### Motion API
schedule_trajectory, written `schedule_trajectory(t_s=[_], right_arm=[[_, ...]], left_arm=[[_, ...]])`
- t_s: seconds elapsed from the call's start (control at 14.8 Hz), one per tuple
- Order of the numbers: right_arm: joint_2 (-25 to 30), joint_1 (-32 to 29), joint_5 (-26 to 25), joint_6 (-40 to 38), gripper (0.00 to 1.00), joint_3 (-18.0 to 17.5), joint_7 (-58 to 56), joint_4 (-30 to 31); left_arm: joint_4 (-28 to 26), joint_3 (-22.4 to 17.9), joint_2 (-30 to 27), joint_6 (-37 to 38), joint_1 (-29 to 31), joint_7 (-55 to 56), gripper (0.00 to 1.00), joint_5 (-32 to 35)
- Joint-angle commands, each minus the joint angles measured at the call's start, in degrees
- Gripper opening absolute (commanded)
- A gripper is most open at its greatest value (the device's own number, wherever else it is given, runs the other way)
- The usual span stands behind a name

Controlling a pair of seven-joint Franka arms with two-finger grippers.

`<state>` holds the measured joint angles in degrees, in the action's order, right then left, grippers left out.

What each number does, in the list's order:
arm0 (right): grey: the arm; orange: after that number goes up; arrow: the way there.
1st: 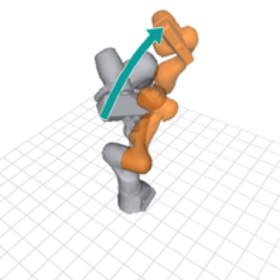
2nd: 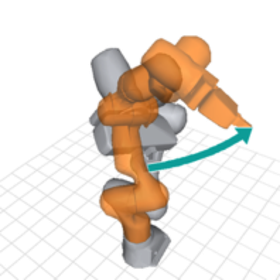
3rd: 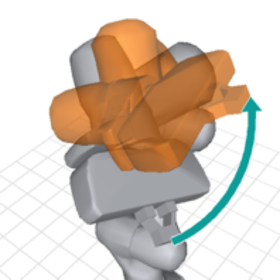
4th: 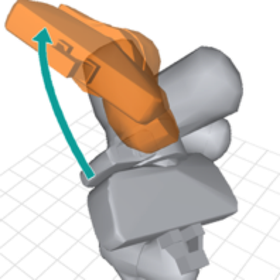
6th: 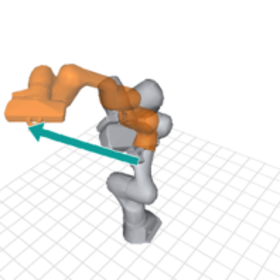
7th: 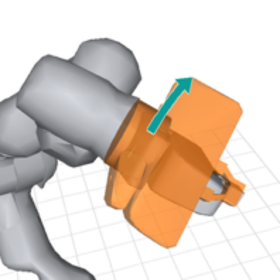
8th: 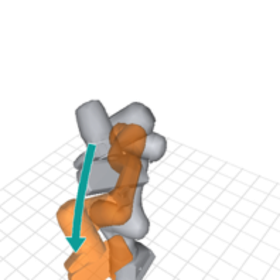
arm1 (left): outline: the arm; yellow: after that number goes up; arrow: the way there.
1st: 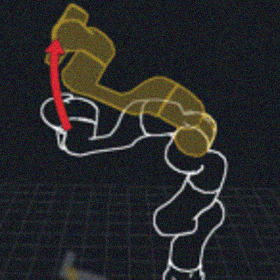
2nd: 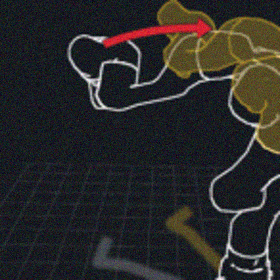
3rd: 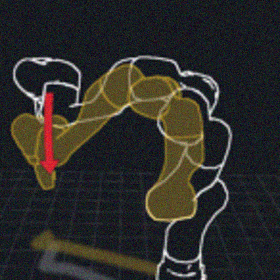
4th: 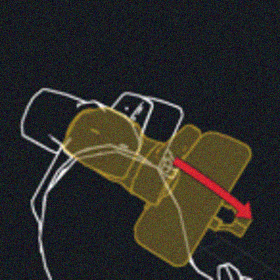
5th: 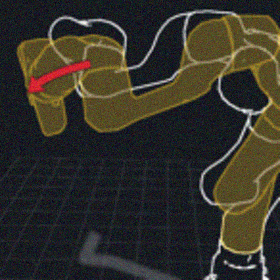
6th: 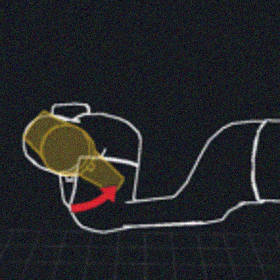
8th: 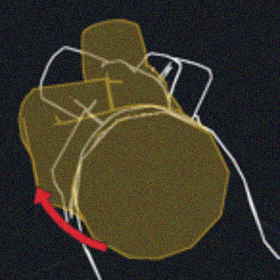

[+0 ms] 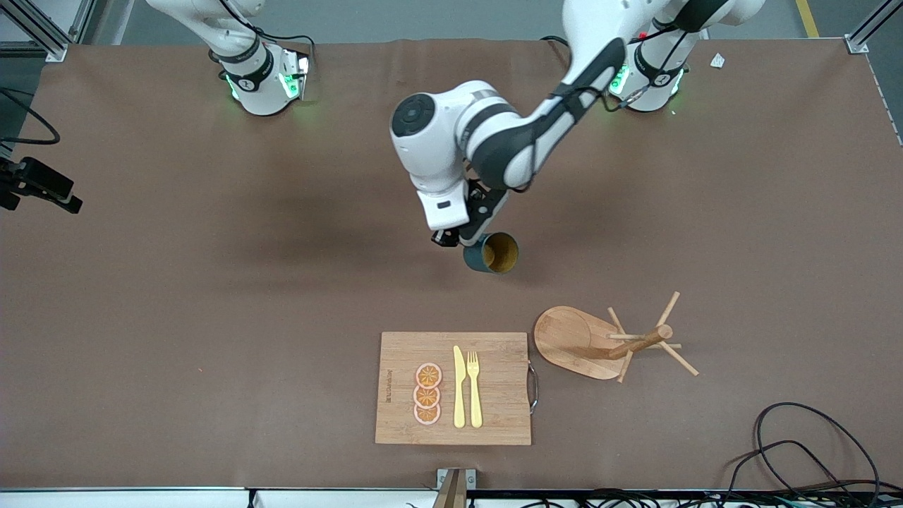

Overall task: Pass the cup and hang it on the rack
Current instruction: 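Lift the mug with the left gripper and carry it toward the rack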

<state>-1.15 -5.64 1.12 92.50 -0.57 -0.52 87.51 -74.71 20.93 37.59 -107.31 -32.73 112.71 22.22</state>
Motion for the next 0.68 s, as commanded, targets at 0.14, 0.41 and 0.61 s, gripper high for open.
schedule_trajectory(t_s=[0.14, 0.41, 0.61], right_arm=[[1.33, -0.95, 0.63, -0.21, 1.00, -0.57, -1.06, 0.91], [1.24, -0.95, 0.63, -0.13, 1.00, -0.57, -1.15, 0.91], [1.33, -0.95, 0.63, -0.13, 1.00, -0.57, -1.15, 0.91]], left_arm=[[-1.05, 0.43, -4.80, -6.24, 7.40, -5.82, 0.04, -15.77], [-1.05, 0.86, -6.03, -8.79, 12.32, -10.13, 0.03, -27.11], [-1.22, 0.87, -6.91, -9.32, 16.98, -17.50, 0.03, -38.35]])
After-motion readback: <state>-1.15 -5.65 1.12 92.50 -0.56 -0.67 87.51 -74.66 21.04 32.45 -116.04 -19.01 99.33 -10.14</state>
